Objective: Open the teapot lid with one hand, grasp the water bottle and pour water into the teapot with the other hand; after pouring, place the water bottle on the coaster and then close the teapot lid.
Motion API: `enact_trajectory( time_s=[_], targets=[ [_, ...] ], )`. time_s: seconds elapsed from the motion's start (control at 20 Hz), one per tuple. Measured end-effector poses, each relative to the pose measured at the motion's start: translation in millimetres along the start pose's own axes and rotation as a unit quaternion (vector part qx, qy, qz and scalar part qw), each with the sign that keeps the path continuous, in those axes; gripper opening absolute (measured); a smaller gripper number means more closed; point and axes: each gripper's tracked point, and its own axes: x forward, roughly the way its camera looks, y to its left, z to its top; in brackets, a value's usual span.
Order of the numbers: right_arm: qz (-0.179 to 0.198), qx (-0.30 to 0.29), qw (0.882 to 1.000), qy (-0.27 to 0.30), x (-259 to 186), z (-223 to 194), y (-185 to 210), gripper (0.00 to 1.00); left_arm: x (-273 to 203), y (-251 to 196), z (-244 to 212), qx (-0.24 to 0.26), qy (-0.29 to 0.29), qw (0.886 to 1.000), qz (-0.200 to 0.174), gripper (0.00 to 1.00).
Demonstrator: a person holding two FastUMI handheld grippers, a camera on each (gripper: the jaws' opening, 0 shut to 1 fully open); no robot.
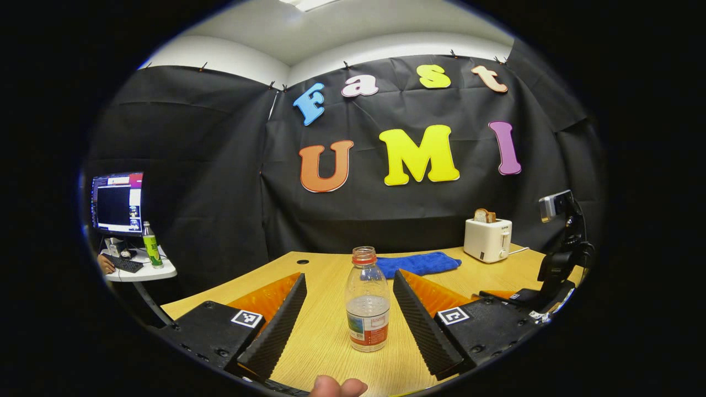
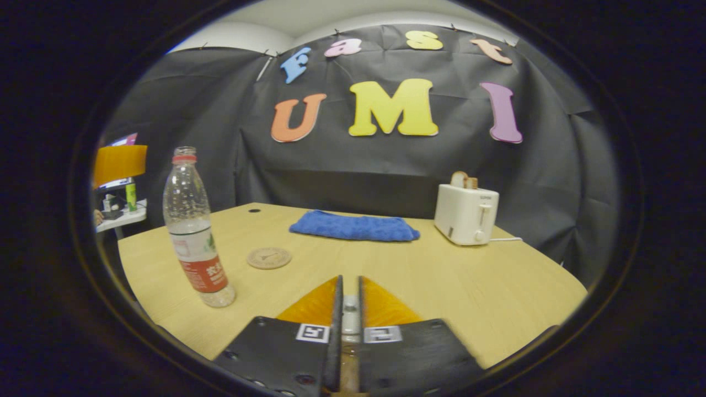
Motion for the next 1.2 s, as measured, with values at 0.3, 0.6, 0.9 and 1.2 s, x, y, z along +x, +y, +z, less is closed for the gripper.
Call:
enact_trajectory(
  time_s=[0.3,0.6,0.9,1.2],
  targets=[
    [0.014,-0.006,1.000,0.000,-0.1,2.9,3.2,0.00,-0.3,-3.8,-2.6,-0.004,0.002,1.000,-0.007,0.99],
    [0.035,-0.002,0.999,-0.018,-4.4,21.7,3.7,0.00,-7.1,-11.0,-29.9,-0.040,0.028,0.998,-0.028,0.99],
    [0.030,-0.002,0.999,-0.038,-20.7,41.6,-13.0,0.00,-7.9,-30.2,-83.1,-0.038,0.089,0.993,-0.067,0.99],
    [0.030,-0.005,0.998,-0.050,-42.4,49.9,-21.2,0.00,15.3,-27.2,-112.6,-0.037,0.124,0.990,-0.064,1.00]
  ],
)
